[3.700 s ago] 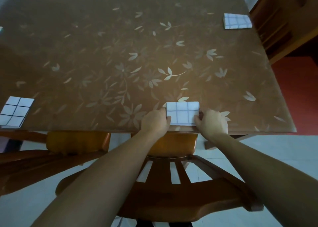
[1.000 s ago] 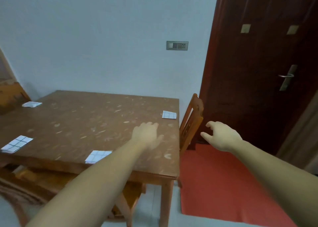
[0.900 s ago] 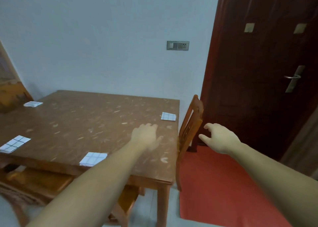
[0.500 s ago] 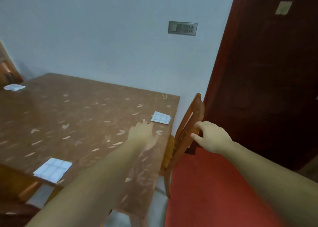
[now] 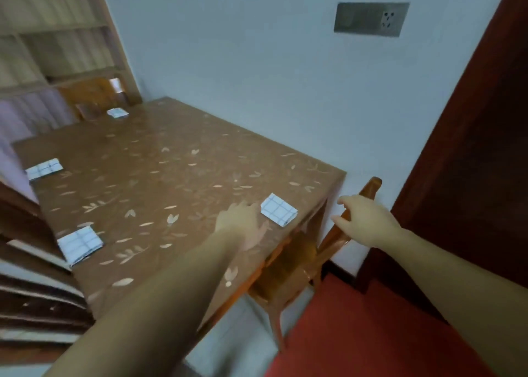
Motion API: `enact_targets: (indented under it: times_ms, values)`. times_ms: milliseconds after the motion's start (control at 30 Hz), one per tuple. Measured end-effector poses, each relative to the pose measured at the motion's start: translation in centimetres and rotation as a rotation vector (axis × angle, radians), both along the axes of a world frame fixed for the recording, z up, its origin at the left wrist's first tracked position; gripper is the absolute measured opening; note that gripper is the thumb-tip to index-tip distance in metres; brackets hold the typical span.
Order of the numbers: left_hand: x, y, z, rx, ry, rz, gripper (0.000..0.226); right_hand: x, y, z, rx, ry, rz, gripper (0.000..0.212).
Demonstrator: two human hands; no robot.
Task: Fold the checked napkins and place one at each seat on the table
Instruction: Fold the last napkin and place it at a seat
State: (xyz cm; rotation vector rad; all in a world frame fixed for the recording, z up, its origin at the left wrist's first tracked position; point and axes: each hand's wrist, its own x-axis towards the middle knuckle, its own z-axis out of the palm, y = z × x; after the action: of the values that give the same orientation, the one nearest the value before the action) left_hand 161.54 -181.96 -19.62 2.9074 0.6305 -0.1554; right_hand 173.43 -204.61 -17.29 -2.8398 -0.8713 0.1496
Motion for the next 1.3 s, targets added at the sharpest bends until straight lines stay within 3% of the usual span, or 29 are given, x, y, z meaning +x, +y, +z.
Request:
enact_targets:
  times_ms: [100,467,867,1100,1300]
  values:
    - [1.7,-2.1,-0.4,-0.018,0.015,0.088,0.05,4.2,-0.3,-0.6,0.02,0.016,0.111,0.039]
    - [9.5,-1.7,-5.3,-0.046,0.036,0.355,0.053,16.2,6.4,-5.0,-0.08,-0.014,0.459,0.057]
    - [13.7,-3.4,-11.1,-0.063,0.187,0.681,0.051,24.9,12.7,-12.4,-0.185,0.071,0.743,0.04]
    - [18.3,-4.6,-15.2,-0.122,0.176,0.829,0.041,26.3,14.0,-18.4,-0.114,0.234,0.761,0.029]
    - [20.1,-3.1,-17.9,0.004,0.216,0.795,0.031,25.9,16.1,-20.6,-0.077,0.232,0.773,0.037]
